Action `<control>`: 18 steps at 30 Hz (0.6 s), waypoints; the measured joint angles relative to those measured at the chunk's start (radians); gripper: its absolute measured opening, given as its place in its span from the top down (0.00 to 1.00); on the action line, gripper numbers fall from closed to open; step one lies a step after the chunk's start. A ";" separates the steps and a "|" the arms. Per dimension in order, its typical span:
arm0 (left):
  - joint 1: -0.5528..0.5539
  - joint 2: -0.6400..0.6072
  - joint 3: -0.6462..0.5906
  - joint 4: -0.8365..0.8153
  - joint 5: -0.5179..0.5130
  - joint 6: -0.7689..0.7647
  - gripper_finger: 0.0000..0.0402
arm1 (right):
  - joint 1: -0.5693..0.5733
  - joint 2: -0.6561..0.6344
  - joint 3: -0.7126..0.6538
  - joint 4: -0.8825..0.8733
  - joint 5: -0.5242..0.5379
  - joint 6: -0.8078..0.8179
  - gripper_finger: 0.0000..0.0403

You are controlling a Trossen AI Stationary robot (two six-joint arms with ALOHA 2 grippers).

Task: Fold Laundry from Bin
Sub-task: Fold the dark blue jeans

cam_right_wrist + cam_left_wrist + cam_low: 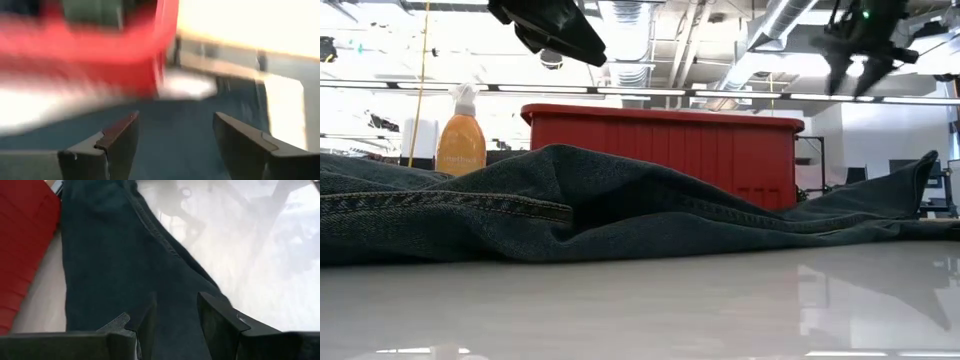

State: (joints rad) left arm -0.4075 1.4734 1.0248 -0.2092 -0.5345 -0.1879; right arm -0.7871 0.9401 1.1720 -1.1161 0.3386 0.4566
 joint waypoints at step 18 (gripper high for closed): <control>0.004 0.000 0.000 -0.022 0.026 0.019 0.66 | 0.013 0.287 0.039 0.778 0.446 0.003 0.30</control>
State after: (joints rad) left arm -0.4030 1.4734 1.0248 -0.2314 -0.5087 -0.1692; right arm -0.7738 1.2276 1.2115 -0.3379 0.7847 0.4593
